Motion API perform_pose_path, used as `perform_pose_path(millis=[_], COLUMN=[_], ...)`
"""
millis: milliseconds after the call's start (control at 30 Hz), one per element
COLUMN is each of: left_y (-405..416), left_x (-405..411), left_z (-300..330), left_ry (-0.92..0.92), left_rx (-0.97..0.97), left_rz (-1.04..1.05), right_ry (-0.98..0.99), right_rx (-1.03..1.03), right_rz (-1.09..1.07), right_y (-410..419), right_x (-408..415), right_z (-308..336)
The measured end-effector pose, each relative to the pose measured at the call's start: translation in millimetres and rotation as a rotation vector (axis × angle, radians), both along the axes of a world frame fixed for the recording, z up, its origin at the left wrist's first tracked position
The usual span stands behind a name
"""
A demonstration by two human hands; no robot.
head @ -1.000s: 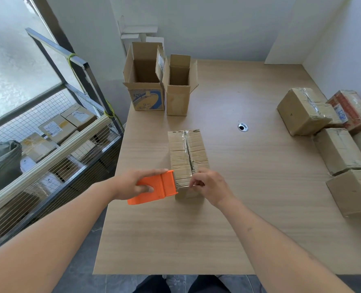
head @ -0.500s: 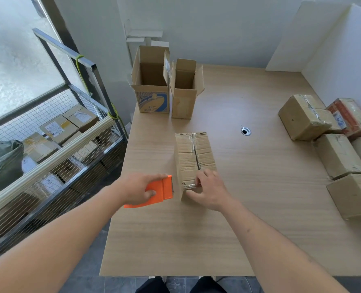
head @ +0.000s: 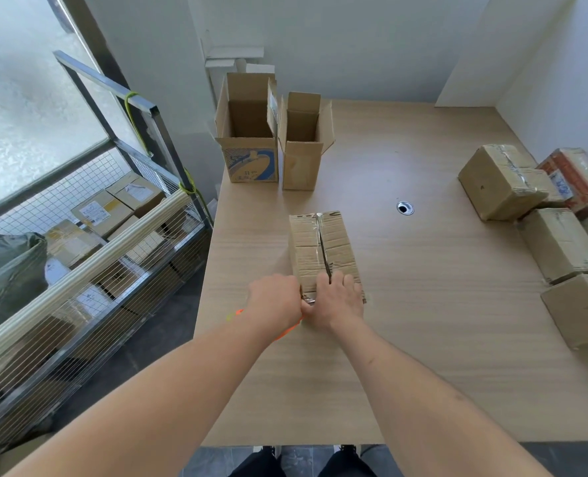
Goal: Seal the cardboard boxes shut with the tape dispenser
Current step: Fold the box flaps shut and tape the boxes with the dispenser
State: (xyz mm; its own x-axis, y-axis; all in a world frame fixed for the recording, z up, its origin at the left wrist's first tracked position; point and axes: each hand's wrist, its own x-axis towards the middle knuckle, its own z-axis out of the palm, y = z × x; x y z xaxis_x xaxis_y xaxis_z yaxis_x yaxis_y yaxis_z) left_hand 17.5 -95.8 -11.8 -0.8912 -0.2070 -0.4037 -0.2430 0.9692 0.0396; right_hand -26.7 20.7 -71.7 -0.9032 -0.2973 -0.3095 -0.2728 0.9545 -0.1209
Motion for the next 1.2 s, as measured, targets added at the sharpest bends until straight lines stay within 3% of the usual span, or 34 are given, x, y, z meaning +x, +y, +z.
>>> perform_pose_path(millis=[200, 500, 667, 1033, 1200], left_y=[8, -3, -44, -79, -95], left_x=[-5, 2, 23, 15, 9], left_z=[-4, -4, -35, -13, -8], left_ry=[-0.019, 0.014, 0.019, 0.421, 0.541], left_rx=[-0.073, 0.037, 0.103, 0.248, 0.470], left_rz=[-0.020, 0.134, 0.247, 0.291, 0.275], right_ry=[-0.037, -0.025, -0.012, -0.111, 0.035], right_rx=[0.007, -0.006, -0.010, 0.088, 0.230], right_rz=[0.017, 0.038, 0.057, 0.048, 0.028], right_y=[-1, 1, 4, 10, 37], right_x=[-3, 1, 5, -23, -32], right_z=[4, 6, 3, 15, 29])
